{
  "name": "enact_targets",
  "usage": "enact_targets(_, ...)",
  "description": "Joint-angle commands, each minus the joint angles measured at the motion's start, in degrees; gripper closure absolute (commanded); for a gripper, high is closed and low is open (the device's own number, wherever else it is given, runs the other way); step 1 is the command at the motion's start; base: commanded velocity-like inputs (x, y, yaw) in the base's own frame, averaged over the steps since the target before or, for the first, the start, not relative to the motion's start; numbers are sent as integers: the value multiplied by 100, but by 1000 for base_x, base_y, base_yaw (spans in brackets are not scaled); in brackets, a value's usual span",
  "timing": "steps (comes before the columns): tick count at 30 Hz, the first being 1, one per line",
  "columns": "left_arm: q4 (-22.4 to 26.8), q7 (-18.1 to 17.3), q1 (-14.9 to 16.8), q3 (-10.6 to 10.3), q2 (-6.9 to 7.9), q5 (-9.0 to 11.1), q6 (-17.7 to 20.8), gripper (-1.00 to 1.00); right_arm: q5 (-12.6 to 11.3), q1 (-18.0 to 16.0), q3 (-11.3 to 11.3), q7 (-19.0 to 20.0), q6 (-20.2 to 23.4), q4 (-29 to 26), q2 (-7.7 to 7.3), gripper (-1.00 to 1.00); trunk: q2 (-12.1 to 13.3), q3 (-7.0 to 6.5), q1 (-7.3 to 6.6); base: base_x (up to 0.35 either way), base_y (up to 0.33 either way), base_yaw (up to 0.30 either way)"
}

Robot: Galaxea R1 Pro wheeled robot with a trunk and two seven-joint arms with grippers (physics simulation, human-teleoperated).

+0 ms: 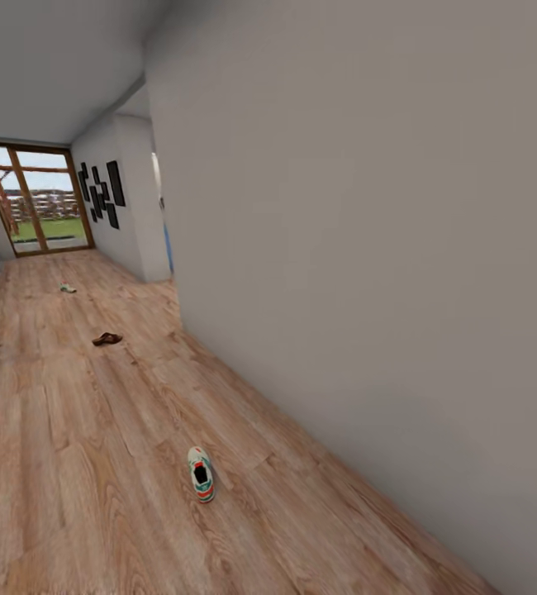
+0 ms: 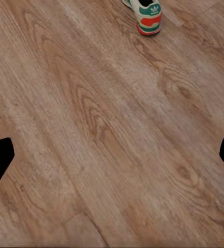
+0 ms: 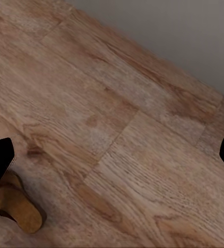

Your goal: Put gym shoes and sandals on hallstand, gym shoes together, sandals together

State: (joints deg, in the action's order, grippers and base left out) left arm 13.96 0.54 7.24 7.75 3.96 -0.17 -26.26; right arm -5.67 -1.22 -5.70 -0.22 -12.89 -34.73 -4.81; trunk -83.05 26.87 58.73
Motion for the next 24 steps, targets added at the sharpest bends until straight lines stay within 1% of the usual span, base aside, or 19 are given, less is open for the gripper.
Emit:
enact_targets(1, -7, 4, 6, 4, -1, -1, -20, -100, -59, -1, 12, 0, -20, 1, -2, -100, -3, 6, 0, -2, -1, 277)
enact_targets(7, -7, 3, 6, -6, -7, -8, -20, -100, -57, -1, 5, 0, -20, 1, -2, -100, -3, 6, 0, -21, -17, 277)
enact_targets(14, -7, 0, 6, -12, -9, -12, -20, -100, -62, -1, 2, -1, -20, 1, -1, -100, -3, 6, 0, -171, -138, 259)
enact_targets(18, -7, -1, 6, -17, -9, -14, -20, -100, -65, -1, -1, 2, -20, -4, -2, -100, -3, 6, 0, -234, -187, 103)
enact_targets(24, -7, 3, 6, -18, -10, -11, -20, -100, -66, -1, 9, 3, -20, -6, -3, -100, -3, 6, 0, -214, -161, 32)
